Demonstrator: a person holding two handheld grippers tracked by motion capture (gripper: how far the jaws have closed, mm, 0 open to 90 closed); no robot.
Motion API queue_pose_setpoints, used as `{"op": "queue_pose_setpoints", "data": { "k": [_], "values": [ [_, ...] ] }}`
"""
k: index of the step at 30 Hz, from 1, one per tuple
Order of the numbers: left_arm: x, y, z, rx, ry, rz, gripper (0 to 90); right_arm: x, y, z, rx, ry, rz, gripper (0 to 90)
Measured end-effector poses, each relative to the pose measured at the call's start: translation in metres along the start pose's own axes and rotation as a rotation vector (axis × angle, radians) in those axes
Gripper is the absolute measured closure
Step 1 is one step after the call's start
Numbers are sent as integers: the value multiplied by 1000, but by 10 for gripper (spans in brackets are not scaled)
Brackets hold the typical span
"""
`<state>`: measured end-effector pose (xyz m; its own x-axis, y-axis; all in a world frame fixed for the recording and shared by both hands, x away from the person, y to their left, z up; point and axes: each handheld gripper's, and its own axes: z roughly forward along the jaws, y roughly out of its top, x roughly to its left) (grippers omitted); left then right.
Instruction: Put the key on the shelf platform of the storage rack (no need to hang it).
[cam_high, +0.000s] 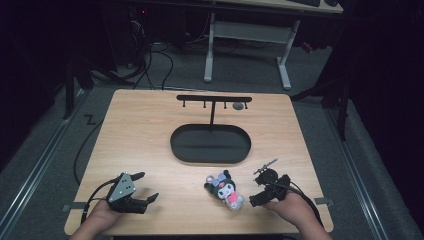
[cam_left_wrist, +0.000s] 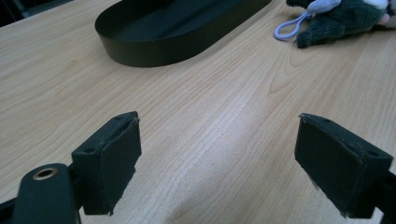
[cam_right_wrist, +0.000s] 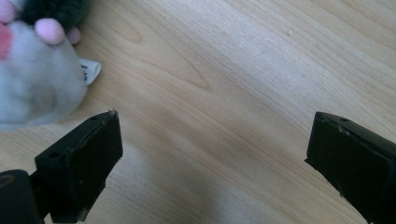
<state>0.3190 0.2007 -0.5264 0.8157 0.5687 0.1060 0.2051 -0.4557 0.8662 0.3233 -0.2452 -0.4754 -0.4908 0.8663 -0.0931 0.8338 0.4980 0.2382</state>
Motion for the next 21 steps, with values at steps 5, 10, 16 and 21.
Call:
{"op": "queue_pose_setpoints", "data": {
  "k": [5,10,16,21],
  "values": [
    [0,0,0,3,4,-2,155,5,7,-14,1,8,-18,37],
    [0,0,1,5,2,-4,155,11,12,-27,-25,13,-39,41],
    [0,0,1,5,2,-5,155,33,19,-41,-55,55,-67,44],
    [0,1,2,11,4,-5,155,47,21,-38,-52,81,-99,44]
  ]
}}
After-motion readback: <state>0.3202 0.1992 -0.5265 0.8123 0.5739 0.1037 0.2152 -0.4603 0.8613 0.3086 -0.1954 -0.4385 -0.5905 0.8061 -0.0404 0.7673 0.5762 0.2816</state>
